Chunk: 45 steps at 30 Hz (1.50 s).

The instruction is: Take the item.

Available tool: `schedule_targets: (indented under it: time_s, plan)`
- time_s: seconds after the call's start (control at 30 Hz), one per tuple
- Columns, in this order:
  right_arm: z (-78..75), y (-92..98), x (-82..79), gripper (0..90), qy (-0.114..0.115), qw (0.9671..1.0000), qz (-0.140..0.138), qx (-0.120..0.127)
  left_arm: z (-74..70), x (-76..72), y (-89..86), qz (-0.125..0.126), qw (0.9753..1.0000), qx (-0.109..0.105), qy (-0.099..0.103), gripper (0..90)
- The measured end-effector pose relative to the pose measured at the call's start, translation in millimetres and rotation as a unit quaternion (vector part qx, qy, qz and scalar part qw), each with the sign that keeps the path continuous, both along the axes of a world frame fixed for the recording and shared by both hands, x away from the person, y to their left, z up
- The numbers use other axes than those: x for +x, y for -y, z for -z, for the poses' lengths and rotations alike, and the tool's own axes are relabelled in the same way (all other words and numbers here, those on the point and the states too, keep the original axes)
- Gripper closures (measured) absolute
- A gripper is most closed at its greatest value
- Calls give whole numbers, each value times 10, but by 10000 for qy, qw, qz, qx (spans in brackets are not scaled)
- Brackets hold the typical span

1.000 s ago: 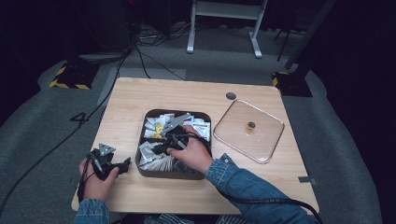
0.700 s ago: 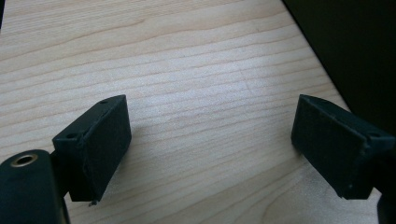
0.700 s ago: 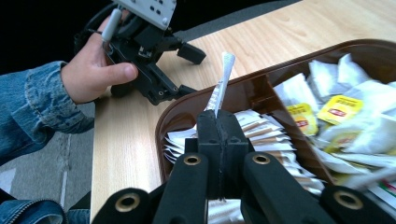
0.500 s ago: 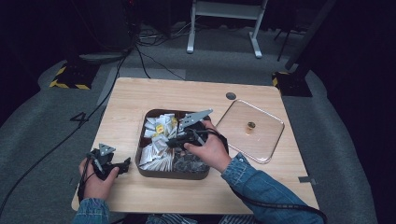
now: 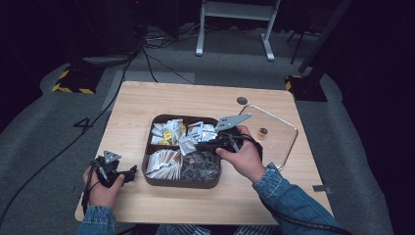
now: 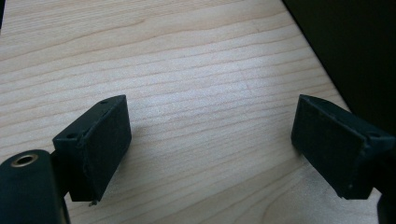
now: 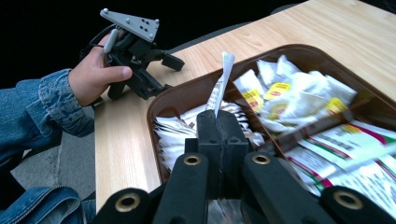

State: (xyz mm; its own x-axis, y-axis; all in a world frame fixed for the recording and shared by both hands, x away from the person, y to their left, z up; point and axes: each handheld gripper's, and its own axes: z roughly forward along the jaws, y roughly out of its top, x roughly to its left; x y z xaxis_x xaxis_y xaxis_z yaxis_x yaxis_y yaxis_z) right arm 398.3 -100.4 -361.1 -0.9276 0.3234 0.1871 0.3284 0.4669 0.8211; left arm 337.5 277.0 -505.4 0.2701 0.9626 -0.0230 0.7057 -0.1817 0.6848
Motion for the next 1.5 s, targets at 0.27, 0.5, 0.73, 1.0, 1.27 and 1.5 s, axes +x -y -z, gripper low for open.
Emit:
schedule_targets:
  time_s: [0.27,0.5,0.73,1.0,1.27,1.5]
  plan:
    - [-31,395,-33,899,21,9995,286,111,-2,7,-5,29,10000,10,-5,124]
    - [1,728,-77,899,87,9986,493,156,1,9,2,9,10000,-19,0,126]
    - [54,995,-160,899,120,9973,704,162,1,11,1,17,10000,-18,3,125]
    - [272,1302,-286,899,9,9941,995,428,1,23,12,27,10000,-21,-2,124]
    - [424,1493,-261,899,29,9909,1328,209,1,28,16,34,10000,-22,-2,124]
    - [595,1593,-246,899,-135,9893,1455,14,0,33,17,54,10000,-16,-2,124]
